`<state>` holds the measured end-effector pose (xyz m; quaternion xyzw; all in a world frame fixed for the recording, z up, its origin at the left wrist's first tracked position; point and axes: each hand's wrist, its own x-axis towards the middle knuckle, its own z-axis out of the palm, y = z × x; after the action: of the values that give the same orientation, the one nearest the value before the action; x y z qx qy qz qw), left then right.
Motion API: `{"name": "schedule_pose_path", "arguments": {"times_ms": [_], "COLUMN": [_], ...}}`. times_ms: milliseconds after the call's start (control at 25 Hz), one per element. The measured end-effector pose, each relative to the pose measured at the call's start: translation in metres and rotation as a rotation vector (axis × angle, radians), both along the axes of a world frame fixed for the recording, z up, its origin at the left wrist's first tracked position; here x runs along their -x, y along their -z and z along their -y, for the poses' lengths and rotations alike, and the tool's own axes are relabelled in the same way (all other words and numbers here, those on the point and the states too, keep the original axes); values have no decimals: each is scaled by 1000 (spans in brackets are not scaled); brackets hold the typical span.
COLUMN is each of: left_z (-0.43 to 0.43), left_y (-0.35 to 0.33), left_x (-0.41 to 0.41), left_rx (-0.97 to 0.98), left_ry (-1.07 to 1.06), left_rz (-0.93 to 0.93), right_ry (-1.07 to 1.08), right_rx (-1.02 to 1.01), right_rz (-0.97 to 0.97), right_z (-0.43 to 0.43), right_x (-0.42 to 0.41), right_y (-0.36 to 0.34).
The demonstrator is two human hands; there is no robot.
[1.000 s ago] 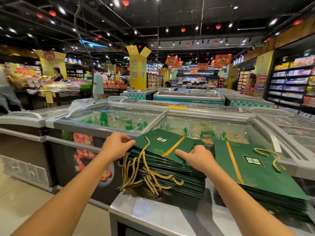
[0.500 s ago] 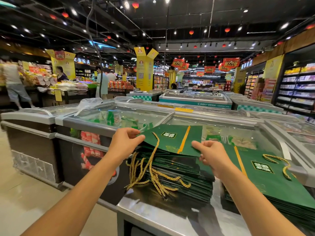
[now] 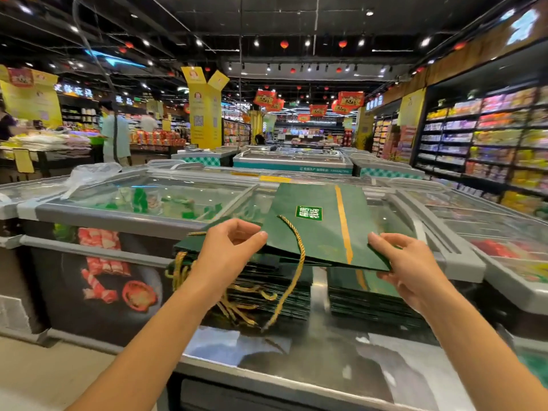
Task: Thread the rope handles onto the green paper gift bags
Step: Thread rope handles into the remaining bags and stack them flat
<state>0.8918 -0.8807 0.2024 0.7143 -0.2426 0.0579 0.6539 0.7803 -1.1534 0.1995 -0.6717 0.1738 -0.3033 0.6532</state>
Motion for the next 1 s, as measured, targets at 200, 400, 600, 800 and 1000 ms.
{"name": "schedule_pose_path", "arguments": {"times_ms": [200,400,600,800,1000], "left_z": [54,84,88,80,82], "left_y": [38,72,92,102,101], "left_x": [24,46,51,49,47], "left_rx": [-70,-174,-214,-105,-58], "left_ry": [124,181,166,253,289], "left_rz": [-36,28,135,93,66], "right_ry": [167,291,394,517,361], "right_rx": [48,154,364,521,1076], "right_rz": [-94,-178,-266,-196,58], "right_z": [44,65,71,63,11], "right_x": [56,89,93,99,99], "right_y": [34,67,89,88,72]}}
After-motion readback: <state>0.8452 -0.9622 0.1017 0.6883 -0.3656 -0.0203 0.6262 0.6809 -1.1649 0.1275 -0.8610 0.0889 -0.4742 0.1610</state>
